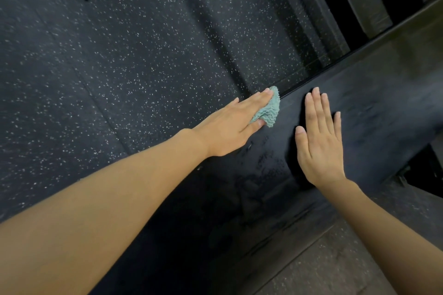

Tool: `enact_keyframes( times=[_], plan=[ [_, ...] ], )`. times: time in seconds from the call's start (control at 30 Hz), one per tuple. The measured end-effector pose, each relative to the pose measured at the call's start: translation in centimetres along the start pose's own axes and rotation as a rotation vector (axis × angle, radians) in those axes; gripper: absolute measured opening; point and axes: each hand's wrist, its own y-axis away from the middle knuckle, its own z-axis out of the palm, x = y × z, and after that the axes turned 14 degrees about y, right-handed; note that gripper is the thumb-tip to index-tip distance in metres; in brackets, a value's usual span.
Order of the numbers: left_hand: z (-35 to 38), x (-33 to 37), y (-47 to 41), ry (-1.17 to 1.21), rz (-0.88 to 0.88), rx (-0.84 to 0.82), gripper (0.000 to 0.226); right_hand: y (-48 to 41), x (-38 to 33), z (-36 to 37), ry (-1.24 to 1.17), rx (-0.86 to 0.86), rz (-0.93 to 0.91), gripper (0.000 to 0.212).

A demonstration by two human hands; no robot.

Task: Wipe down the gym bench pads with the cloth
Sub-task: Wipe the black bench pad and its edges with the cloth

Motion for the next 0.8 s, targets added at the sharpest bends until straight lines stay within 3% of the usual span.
enact_keyframes(
  times=[0.5,0.8],
  plan=[
    [-1.2,-2.2,7.5,-0.022,-0.033,-0.035,0.060,7.0,-7.3,0.3,0.085,-0.019,-0.348,0.058],
    [-1.9,-3.3,12.2,-0.014,-0.057,-0.063,0.062,7.1,-7.4,0.4,0.085,-0.009,-0.344,0.057]
  ],
)
